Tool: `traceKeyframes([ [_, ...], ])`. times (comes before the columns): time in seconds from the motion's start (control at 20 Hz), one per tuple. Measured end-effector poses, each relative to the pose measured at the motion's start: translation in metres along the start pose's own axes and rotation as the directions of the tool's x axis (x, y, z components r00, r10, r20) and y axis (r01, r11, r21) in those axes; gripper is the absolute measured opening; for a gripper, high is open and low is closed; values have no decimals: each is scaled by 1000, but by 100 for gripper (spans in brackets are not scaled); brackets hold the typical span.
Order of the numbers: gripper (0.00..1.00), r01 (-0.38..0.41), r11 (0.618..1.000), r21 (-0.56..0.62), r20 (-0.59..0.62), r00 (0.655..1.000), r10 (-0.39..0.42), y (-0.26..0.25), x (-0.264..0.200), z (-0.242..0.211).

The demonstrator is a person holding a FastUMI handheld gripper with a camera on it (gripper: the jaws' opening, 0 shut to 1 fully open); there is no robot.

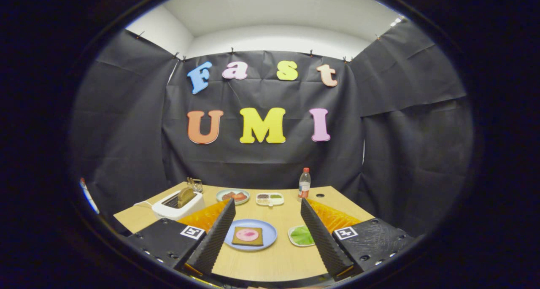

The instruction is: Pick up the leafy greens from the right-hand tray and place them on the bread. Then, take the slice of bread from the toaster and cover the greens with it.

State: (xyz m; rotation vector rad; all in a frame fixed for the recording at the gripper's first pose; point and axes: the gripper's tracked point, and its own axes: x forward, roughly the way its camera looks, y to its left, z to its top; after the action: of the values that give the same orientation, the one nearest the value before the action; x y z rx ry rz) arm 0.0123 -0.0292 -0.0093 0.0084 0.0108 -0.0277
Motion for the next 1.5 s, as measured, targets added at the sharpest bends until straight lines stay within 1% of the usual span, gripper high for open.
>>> traceKeyframes([
  [0.15, 95, -18, 1000, -4, -35, 999, 18, -6, 14, -10],
  [0.25, 95, 26, 1000, -10, -71, 997, -26, -26, 30, -20],
  [0.4, 95, 61, 998, 4, -141, 988, -59, -46, 55, -41],
  [0.6, 95, 105, 994, 25, -227, 969, -97, -82, 94, -68],
  [0.7, 95, 111, 993, 42, -274, 957, -95, -97, 116, -83],
  [0.85, 95, 138, 990, 36, -367, 923, -115, -120, 149, -117],
  [0.95, 95, 149, 988, 30, -436, 891, -122, -129, 168, -143],
  [1.05, 95, 151, 988, 26, -509, 853, -117, -133, 185, -169],
  [1.2, 95, 153, 988, 10, -576, 809, -120, -138, 208, -198],
  [1.35, 95, 159, 987, 22, -612, 783, -112, -143, 227, -217],
  [1.4, 95, 150, 988, 34, -625, 775, -96, -143, 232, -223],
  [1.5, 92, 150, 988, 36, -647, 757, -92, -146, 243, -234],
])
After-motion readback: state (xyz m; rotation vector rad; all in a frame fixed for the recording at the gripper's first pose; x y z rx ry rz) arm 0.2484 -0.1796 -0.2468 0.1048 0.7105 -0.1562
